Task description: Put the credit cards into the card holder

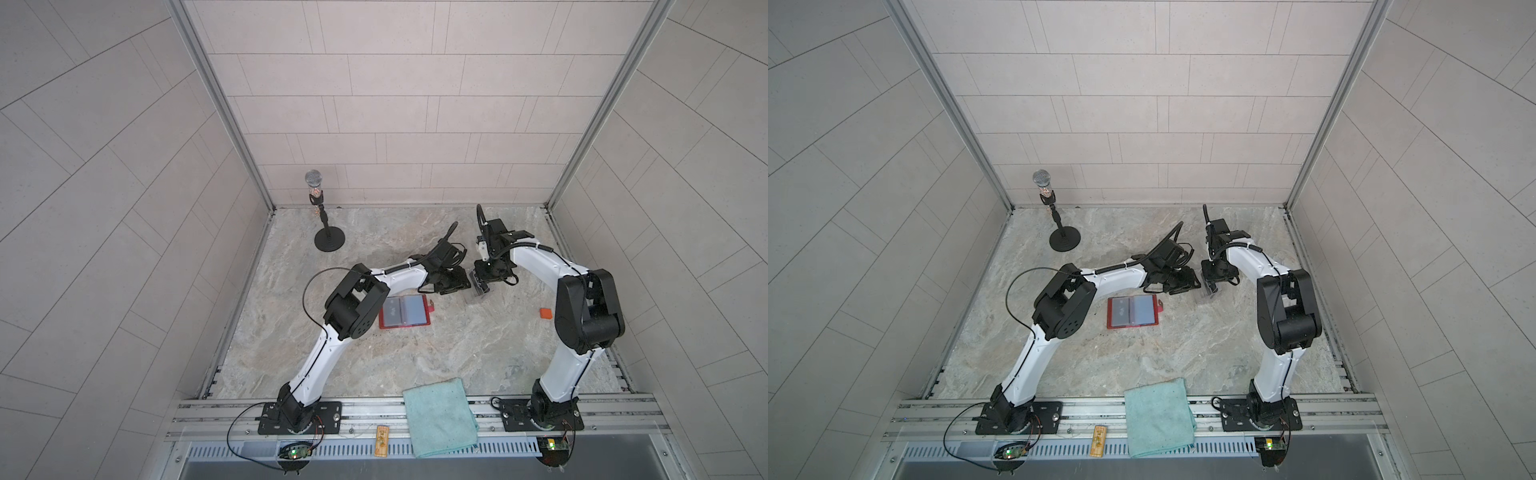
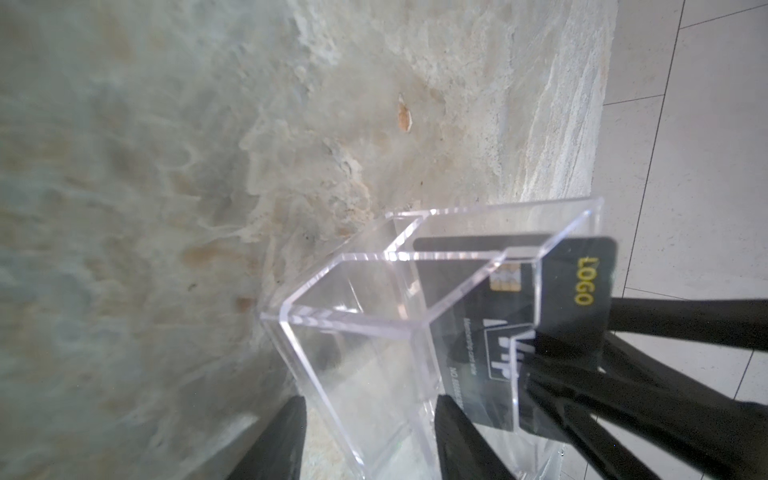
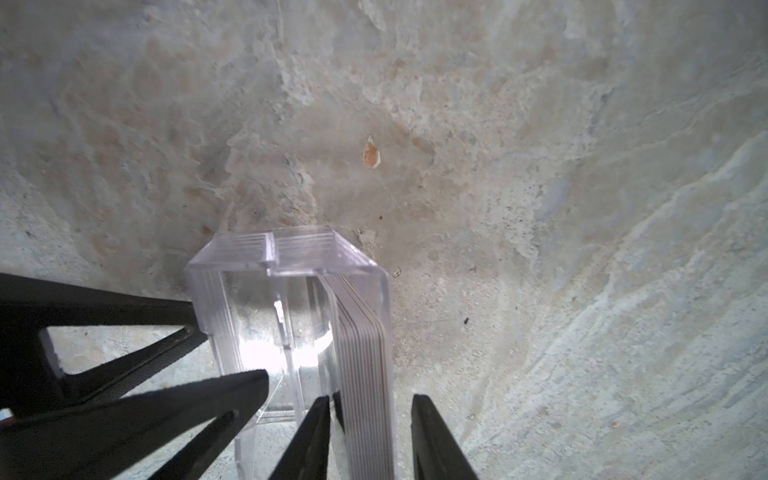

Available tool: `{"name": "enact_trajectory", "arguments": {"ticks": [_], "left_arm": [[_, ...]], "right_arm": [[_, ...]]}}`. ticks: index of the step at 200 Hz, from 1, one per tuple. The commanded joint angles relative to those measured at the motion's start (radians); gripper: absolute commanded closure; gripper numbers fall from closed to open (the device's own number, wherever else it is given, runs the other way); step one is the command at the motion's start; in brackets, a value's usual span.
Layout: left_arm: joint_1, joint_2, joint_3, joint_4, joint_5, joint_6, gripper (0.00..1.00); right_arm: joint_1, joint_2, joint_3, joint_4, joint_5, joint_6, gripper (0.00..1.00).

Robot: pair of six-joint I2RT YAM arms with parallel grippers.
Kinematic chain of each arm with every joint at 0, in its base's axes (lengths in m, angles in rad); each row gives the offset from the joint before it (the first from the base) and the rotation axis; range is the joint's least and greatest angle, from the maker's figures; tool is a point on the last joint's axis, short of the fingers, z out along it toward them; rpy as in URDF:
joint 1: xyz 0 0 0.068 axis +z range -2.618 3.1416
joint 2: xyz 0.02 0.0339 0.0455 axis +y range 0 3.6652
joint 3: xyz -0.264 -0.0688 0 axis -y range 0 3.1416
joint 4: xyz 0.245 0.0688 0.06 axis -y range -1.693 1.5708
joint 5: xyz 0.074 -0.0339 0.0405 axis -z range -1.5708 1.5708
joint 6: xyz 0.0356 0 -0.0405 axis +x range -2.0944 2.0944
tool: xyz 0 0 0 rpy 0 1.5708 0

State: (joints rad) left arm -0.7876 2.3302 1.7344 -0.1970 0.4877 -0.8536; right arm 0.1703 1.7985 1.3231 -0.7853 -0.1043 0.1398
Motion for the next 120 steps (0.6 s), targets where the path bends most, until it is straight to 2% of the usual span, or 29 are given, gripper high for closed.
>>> {"name": "enact_trajectory", "arguments": {"ticks": [1, 120], "left_arm": [[0.003, 0.034, 0.013, -0.069, -0.024, 0.022, 0.45], [0.005, 0.022, -0.038, -0.096, -0.073, 0.022, 0.5]], "right_arm": [[0.005, -0.021, -0.01, -0.006, 0.024, 0.004, 0.65], [0.005, -0.032, 0.008, -0.032, 0.101, 0.003, 0.65]]}}
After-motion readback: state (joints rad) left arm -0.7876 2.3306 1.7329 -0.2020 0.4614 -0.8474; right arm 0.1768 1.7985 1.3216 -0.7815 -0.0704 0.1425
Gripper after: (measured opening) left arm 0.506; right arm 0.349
